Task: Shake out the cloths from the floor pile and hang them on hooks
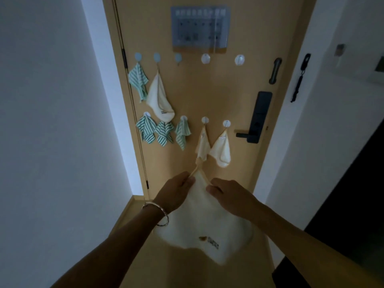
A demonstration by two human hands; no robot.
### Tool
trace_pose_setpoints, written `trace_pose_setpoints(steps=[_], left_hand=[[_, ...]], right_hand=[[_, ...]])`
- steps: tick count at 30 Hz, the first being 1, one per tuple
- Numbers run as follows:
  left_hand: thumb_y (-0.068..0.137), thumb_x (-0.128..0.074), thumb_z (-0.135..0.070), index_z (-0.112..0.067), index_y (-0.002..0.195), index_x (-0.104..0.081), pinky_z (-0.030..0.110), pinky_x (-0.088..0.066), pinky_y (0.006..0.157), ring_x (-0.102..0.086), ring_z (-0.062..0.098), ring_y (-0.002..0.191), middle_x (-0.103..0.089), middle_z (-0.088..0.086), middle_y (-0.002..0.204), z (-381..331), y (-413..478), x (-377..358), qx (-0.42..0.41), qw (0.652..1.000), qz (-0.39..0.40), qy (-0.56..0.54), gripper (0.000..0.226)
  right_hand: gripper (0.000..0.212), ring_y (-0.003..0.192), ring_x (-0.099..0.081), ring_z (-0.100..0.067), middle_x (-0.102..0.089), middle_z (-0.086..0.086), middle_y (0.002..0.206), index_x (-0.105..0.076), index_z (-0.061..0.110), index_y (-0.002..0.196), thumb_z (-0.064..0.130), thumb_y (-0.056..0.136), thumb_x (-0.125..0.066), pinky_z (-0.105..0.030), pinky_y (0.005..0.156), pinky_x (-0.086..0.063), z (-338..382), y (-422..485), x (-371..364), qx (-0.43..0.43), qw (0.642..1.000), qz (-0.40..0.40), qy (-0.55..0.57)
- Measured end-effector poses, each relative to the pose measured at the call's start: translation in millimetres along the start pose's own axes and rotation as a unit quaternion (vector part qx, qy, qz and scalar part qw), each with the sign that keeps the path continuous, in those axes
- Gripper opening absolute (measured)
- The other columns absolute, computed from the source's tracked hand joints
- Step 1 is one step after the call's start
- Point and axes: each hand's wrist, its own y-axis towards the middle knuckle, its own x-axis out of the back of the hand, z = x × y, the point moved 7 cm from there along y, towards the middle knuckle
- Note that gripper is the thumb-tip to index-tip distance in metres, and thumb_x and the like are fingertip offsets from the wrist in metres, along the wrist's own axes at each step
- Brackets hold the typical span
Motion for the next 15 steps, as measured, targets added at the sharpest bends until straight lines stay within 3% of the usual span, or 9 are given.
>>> trace_pose_setpoints(steps=[6, 9, 12, 15], left_hand=[[0.1, -0.037, -0.033, -0.013, 0.09, -0.055, 0.029, -0.04, 0.073, -0.055, 0.021, 0.085, -0.059, 0.006, 0.089, 11.2, 122.3, 8.3, -0.028, 0.999, 0.01, -0.017, 0.029], [0.1, -0.038, -0.033, -0.018, 0.083, -0.051, 0.025, -0.037, 0.067, -0.052, 0.015, 0.078, -0.054, -0.001, 0.081, 16.8, 185.3, 22.3, -0.047, 0.999, 0.01, -0.012, 0.027], [0.1, -0.038, -0.033, -0.011, 0.093, -0.057, 0.021, -0.038, 0.068, -0.055, 0.017, 0.082, -0.059, 0.004, 0.088, 23.9, 239.7, 39.0, -0.064, 0.998, 0.005, -0.022, 0.03], [0.1, -0.039, -0.034, -0.016, 0.086, -0.054, 0.016, -0.034, 0.061, -0.053, 0.013, 0.076, -0.055, -0.002, 0.08, 31.9, 280.5, 44.6, -0.072, 0.997, 0.007, -0.016, 0.027]], right_hand=[[0.023, 0.068, -0.046, -0.002, -0.045, 0.016, 0.073, -0.04, 0.036, 0.08, 0.039, 0.102, -0.037, -0.013, 0.058, -0.031, -18.8, 98.5, 44.9, -0.006, 0.998, -0.023, -0.053], [0.03, 0.069, -0.049, -0.008, -0.048, 0.011, 0.07, -0.039, 0.033, 0.072, 0.039, 0.102, -0.037, -0.019, 0.058, -0.034, -29.0, 152.2, 72.5, -0.023, 0.996, -0.049, -0.066], [0.029, 0.071, -0.054, -0.016, -0.056, 0.0, 0.074, -0.046, 0.027, 0.077, 0.039, 0.102, -0.036, -0.027, 0.061, -0.037, -34.4, 199.4, 88.7, -0.033, 0.995, -0.08, -0.056], [0.03, 0.059, -0.046, -0.009, -0.049, 0.004, 0.067, -0.037, 0.031, 0.074, 0.04, 0.102, -0.035, -0.023, 0.054, -0.032, -40.3, 236.1, 88.2, -0.033, 0.993, -0.06, -0.099]])
